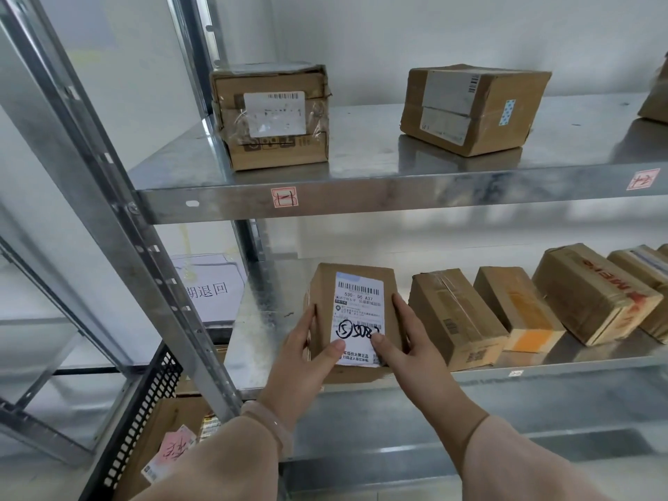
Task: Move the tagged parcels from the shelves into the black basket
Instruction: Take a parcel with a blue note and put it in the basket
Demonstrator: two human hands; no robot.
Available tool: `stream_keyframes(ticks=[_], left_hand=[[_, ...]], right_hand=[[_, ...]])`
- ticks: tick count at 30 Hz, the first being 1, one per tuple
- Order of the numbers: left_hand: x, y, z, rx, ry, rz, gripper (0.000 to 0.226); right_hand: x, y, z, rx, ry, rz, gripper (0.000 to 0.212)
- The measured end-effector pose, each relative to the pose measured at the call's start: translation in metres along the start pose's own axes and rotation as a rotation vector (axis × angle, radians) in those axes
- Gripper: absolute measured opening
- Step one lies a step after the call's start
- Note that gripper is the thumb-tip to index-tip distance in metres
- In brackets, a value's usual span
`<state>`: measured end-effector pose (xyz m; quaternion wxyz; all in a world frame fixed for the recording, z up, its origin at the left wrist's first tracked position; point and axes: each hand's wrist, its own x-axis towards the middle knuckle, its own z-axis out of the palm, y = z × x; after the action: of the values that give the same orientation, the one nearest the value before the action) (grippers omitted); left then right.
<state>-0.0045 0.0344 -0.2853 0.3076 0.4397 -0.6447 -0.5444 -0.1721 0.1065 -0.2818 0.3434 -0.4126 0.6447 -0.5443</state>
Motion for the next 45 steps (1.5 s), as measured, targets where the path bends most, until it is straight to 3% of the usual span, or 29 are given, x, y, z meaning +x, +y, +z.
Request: stream_keyframes(ticks=[4, 10, 19, 24, 29, 35, 37, 40, 43, 45], left_hand=[[0.005, 0.006, -0.004, -0.028, 0.051, 0.006, 0.062], [0.021, 0.009, -0.016, -0.068, 0.175, -0.072, 0.052], [0.032, -0.003, -0.017, 0.063, 0.087, -0.078, 0.052], [0.048, -0.009, -0.029, 0.214, 0.045, -0.040, 0.052], [0.064, -0.020, -0.029, 0.219, 0.051, -0.017, 0.051], [0.070, -0.026, -0.022, 0.293, 0.117, 0.033, 0.050], [0.071, -0.018, -0.018, 0.496, 0.202, 0.097, 0.053], [0.070, 0.008, -0.001, 0.686, 0.306, 0.390, 0.053], [0.063, 0.035, 0.031, 0.724, 0.253, 0.660, 0.052], [0.059, 0.046, 0.060, 0.743, 0.158, 0.714, 0.055]], right_hand=[[0.014, -0.002, 0.008, -0.019, -0.145, 0.048, 0.080], [0.035, -0.005, 0.023, -0.097, -0.232, 0.085, 0.090], [0.044, 0.012, 0.023, -0.068, -0.234, 0.122, 0.071], [0.050, 0.017, 0.026, -0.119, -0.193, 0.118, 0.061], [0.042, 0.004, 0.014, -0.313, -0.143, 0.112, 0.062], [0.021, 0.011, -0.048, -0.459, 0.130, 0.098, 0.056], [0.012, 0.016, -0.068, -0.473, 0.264, 0.111, 0.053], [0.005, 0.028, -0.092, -0.592, 0.387, 0.117, 0.051], [0.011, 0.035, -0.114, -0.612, 0.383, 0.181, 0.053], [0.021, 0.035, -0.128, -0.578, 0.352, 0.191, 0.054]])
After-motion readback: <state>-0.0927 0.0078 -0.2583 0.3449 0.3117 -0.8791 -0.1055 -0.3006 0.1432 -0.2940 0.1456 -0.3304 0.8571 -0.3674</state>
